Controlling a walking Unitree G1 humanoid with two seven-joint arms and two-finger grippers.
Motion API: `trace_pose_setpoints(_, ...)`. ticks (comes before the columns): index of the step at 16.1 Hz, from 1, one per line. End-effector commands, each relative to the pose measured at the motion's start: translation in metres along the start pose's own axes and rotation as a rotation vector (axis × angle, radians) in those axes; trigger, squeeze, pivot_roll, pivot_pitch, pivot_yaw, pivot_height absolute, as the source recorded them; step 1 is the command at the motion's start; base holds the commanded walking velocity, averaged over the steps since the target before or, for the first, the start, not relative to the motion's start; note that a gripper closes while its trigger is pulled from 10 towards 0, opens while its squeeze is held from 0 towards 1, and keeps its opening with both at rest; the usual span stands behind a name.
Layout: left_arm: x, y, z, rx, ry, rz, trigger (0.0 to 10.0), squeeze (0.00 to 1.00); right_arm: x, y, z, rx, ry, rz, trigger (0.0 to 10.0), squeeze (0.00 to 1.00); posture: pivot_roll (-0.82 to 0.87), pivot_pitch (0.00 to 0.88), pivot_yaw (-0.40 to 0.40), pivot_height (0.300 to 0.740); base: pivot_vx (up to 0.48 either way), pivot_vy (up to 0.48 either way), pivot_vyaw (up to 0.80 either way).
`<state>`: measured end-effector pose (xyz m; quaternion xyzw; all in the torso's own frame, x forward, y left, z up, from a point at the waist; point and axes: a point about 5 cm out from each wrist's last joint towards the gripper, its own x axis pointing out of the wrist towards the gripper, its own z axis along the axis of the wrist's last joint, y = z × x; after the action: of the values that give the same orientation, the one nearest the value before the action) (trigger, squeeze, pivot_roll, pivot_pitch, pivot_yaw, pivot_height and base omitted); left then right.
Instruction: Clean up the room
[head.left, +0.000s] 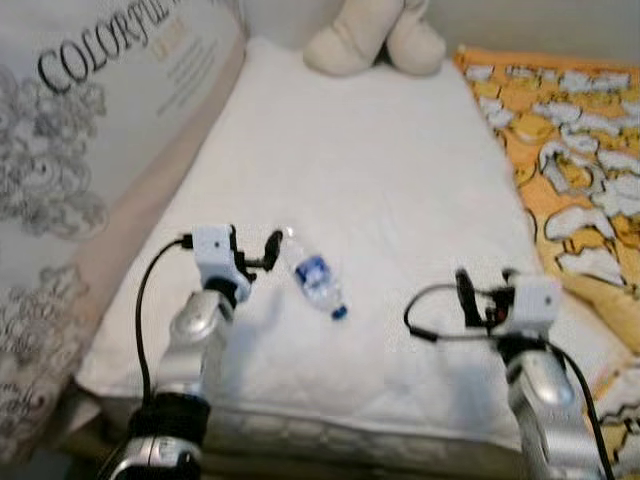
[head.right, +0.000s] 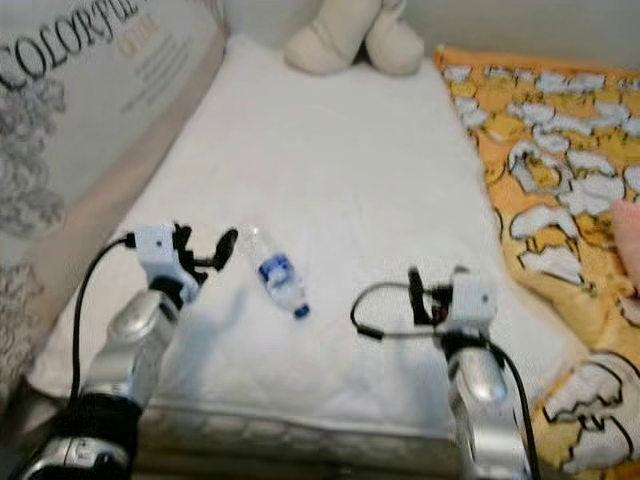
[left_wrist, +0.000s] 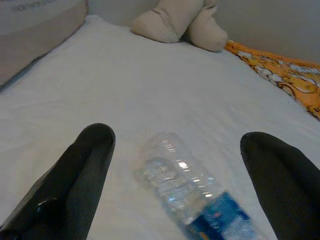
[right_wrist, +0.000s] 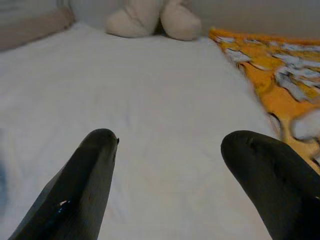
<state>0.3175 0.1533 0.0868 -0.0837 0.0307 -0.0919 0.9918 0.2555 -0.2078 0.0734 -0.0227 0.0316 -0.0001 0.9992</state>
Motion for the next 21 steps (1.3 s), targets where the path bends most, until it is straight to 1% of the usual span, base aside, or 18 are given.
trace_pose_setpoints(1, -0.002, 0.006, 0.004, 0.007, -0.011, 0.015, 10.0, 0.00, 0.006, 0.003, -0.001, 0.055, 0.024, 0.016, 10.0, 0.00, 0.07, 0.000, -0.015, 0.728, 0.000, 0.000, 0.00)
trace_pose_setpoints(2, -0.003, 0.006, 0.006, 0.006, -0.017, 0.013, 10.0, 0.00, 0.012, 0.003, 0.001, 0.073, 0.027, 0.022, 10.0, 0.00, 0.08, 0.000, -0.012, 0.728, 0.000, 0.000, 0.00)
trace_pose_setpoints(4, -0.006, 0.008, 0.013, 0.029, -0.029, 0.000, 10.0, 0.00, 0.039, 0.007, 0.011, 0.062, 0.029, 0.059, 10.0, 0.00, 0.13, 0.027, -0.011, 0.728, 0.000, 0.000, 0.00)
trace_pose_setpoints(5, -0.007, 0.008, 0.015, 0.039, -0.032, -0.005, 10.0, 0.00, 0.045, 0.009, 0.013, 0.063, 0.031, 0.071, 10.0, 0.00, 0.14, 0.035, -0.012, 0.728, 0.000, 0.000, 0.00)
trace_pose_setpoints(6, -0.014, 0.012, 0.020, 0.059, -0.043, -0.004, 10.0, 0.00, 0.052, 0.012, 0.015, 0.067, 0.040, 0.086, 10.0, 0.00, 0.19, 0.082, -0.020, 0.728, 0.000, 0.000, 0.00)
trace_pose_setpoints(8, -0.039, 0.028, 0.036, 0.108, -0.059, 0.043, 10.0, 0.00, 0.084, 0.032, 0.021, 0.031, 0.090, 0.143, 10.0, 0.00, 0.30, 0.176, -0.034, 0.728, 0.000, 0.000, 0.00)
trace_pose_setpoints(9, -0.053, 0.035, 0.039, 0.129, -0.048, 0.072, 10.0, 0.00, 0.092, 0.043, 0.025, 0.026, 0.098, 0.178, 10.0, 0.00, 0.36, 0.218, -0.040, 0.728, 0.000, 0.000, 0.00)
trace_pose_setpoints(10, -0.069, 0.042, 0.040, 0.146, -0.031, 0.104, 10.0, 0.00, 0.100, 0.055, 0.029, 0.019, 0.111, 0.212, 10.0, 0.00, 0.39, 0.240, -0.047, 0.728, 0.000, 0.000, 0.00)
trace_pose_setpoints(11, -0.082, 0.046, 0.041, 0.152, -0.018, 0.135, 10.0, 0.00, 0.106, 0.061, 0.033, 0.014, 0.123, 0.225, 10.0, 0.00, 0.42, 0.263, -0.056, 0.728, 0.000, 0.000, 0.00)
trace_pose_setpoints(12, -0.091, 0.047, 0.041, 0.153, -0.010, 0.153, 10.0, 0.00, 0.109, 0.063, 0.035, 0.014, 0.131, 0.230, 10.0, 0.00, 0.44, 0.279, -0.063, 0.728, 0.000, 0.000, 0.00)
trace_pose_setpoints(13, -0.096, 0.047, 0.042, 0.154, -0.007, 0.158, 10.0, 0.00, 0.111, 0.065, 0.036, 0.016, 0.133, 0.234, 10.0, 0.00, 0.45, 0.287, -0.064, 0.728, 0.000, 0.000, 0.00)
trace_pose_setpoints(14, -0.107, 0.045, 0.043, 0.155, 0.009, 0.167, 10.0, 0.00, 0.117, 0.073, 0.044, 0.020, 0.130, 0.255, 10.0, 0.00, 0.46, 0.306, -0.070, 0.728, 0.000, 0.000, 0.00)
trace_pose_setpoints(15, -0.113, 0.036, 0.044, 0.118, 0.025, 0.122, 10.0, 0.00, 0.119, 0.080, 0.046, 0.029, 0.138, 0.269, 10.0, 0.00, 0.47, 0.320, -0.075, 0.728, 0.000, 0.000, 0.00)
trace_pose_setpoints(16, -0.119, 0.016, 0.047, 0.064, 0.029, -0.039, 10.0, 0.00, 0.120, 0.084, 0.045, 0.032, 0.150, 0.268, 10.0, 0.00, 0.48, 0.335, -0.078, 0.728, 0.000, 0.000, 0.00)
trace_pose_setpoints(17, -0.123, 0.007, 0.046, 0.060, 0.062, -0.116, 10.0, 0.00, 0.120, 0.086, 0.044, 0.034, 0.157, 0.270, 10.0, 0.00, 0.49, 0.340, -0.077, 0.728, 0.000, 0.000, 0.00)
trace_pose_setpoints(18, -0.130, -0.003, 0.043, 0.081, 0.120, -0.204, 10.0, 0.00, 0.119, 0.089, 0.043, 0.035, 0.169, 0.273, 10.0, 0.00, 0.49, 0.346, -0.076, 0.728, 0.000, 0.000, 0.00)
trace_pose_setpoints(19, -0.135, -0.011, 0.041, 0.057, 0.165, -0.268, 10.0, 0.00, 0.118, 0.092, 0.039, 0.055, 0.185, 0.276, 10.0, 0.00, 0.50, 0.354, -0.074, 0.728, 0.000, 0.000, 0.00)
trace_pose_setpoints(21, -0.140, -0.021, 0.040, 0.040, 0.231, -0.350, 10.0, 0.00, 0.117, 0.096, 0.036, 0.102, 0.208, 0.277, 10.0, 0.00, 0.50, 0.364, -0.067, 0.728, 0.000, 0.000, 0.00)
